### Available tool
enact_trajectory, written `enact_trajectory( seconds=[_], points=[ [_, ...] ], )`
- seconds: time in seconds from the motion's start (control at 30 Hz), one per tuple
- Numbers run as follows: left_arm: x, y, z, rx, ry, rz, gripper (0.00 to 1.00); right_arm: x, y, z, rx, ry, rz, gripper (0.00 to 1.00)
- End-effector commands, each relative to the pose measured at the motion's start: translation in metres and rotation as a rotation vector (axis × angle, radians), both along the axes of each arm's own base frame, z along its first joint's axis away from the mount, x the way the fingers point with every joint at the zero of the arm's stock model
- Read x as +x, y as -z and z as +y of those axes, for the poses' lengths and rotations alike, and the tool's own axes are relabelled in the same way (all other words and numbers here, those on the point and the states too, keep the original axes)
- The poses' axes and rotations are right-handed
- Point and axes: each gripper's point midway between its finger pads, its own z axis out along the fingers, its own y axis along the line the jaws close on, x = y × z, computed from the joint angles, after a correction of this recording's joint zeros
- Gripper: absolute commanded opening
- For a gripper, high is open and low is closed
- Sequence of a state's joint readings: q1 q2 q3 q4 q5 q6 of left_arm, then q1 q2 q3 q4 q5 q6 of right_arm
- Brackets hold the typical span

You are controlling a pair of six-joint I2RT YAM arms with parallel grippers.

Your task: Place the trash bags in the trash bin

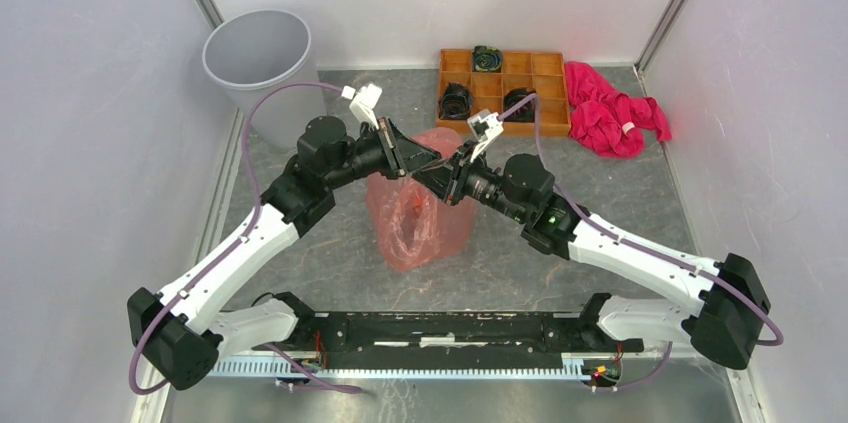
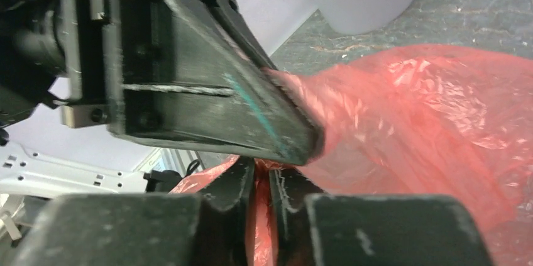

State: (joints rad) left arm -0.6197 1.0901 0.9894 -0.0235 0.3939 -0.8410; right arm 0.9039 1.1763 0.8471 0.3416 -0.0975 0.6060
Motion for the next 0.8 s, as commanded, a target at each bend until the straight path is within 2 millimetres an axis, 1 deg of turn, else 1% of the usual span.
enact_trajectory(
  seconds=[0.0,0.03,0.07,0.1,0.13,0.17,0.2,0.23,0.27,0.3,0.37,0.43,0.5,0.53,0.57,0.6,0.63,0.67,0.7,0.77],
  points=[
    [0.003,-0.038,0.022,0.069,-0.091,-0.137,0.38,0.006,0.003,-0.014,-0.016,0.083,-0.035,0.07],
    [0.007,-0.042,0.031,0.116,-0.139,-0.166,0.55,0.004,0.012,-0.02,-0.045,0.084,-0.046,0.05],
    [0.011,-0.046,0.044,0.179,-0.192,-0.198,0.67,0.004,0.016,-0.03,-0.065,0.114,-0.064,0.04],
    [0.019,-0.051,0.061,0.249,-0.272,-0.227,0.77,0.002,0.026,-0.04,-0.099,0.136,-0.069,0.03],
    [0.027,-0.055,0.08,0.323,-0.364,-0.248,0.83,0.003,0.033,-0.051,-0.13,0.171,-0.081,0.01],
    [0.034,-0.061,0.101,0.393,-0.456,-0.267,0.87,0.003,0.039,-0.063,-0.16,0.203,-0.091,0.01],
    [0.041,-0.068,0.12,0.455,-0.55,-0.285,0.93,0.002,0.042,-0.073,-0.188,0.226,-0.108,0.0],
    [0.046,-0.079,0.139,0.51,-0.636,-0.309,0.98,0.0,0.041,-0.084,-0.207,0.253,-0.136,0.01],
    [0.054,-0.082,0.156,0.578,-0.72,-0.322,1.0,-0.001,0.041,-0.094,-0.227,0.276,-0.148,0.01],
    [0.061,-0.093,0.171,0.626,-0.8,-0.341,1.0,-0.002,0.035,-0.105,-0.236,0.303,-0.174,0.0],
    [0.08,-0.1,0.192,0.734,-0.911,-0.351,1.0,-0.006,0.025,-0.124,-0.252,0.345,-0.216,0.0],
    [0.106,-0.101,0.207,0.812,-0.97,-0.336,1.0,-0.009,0.015,-0.141,-0.259,0.385,-0.253,0.0],
    [0.138,-0.094,0.224,0.858,-1.01,-0.29,1.0,-0.013,0.006,-0.157,-0.269,0.42,-0.281,0.01],
    [0.156,-0.09,0.239,0.871,-1.041,-0.257,1.0,-0.015,0.002,-0.164,-0.273,0.432,-0.297,0.0],
    [0.171,-0.086,0.242,0.882,-1.042,-0.238,1.0,-0.017,-0.001,-0.17,-0.276,0.445,-0.307,0.01],
    [0.186,-0.084,0.249,0.892,-1.058,-0.219,1.0,-0.019,-0.006,-0.177,-0.277,0.458,-0.318,0.01],
    [0.2,-0.083,0.248,0.892,-1.045,-0.217,1.0,-0.02,-0.009,-0.182,-0.284,0.471,-0.327,0.01],
    [0.219,-0.073,0.244,0.901,-1.028,-0.203,1.0,-0.021,-0.012,-0.187,-0.289,0.479,-0.337,0.01],
    [0.235,-0.07,0.24,0.886,-1.004,-0.202,1.0,-0.022,-0.013,-0.19,-0.299,0.485,-0.343,0.01],
    [0.263,-0.063,0.239,0.882,-0.992,-0.185,1.0,-0.023,-0.013,-0.196,-0.322,0.495,-0.353,0.01]
  ],
)
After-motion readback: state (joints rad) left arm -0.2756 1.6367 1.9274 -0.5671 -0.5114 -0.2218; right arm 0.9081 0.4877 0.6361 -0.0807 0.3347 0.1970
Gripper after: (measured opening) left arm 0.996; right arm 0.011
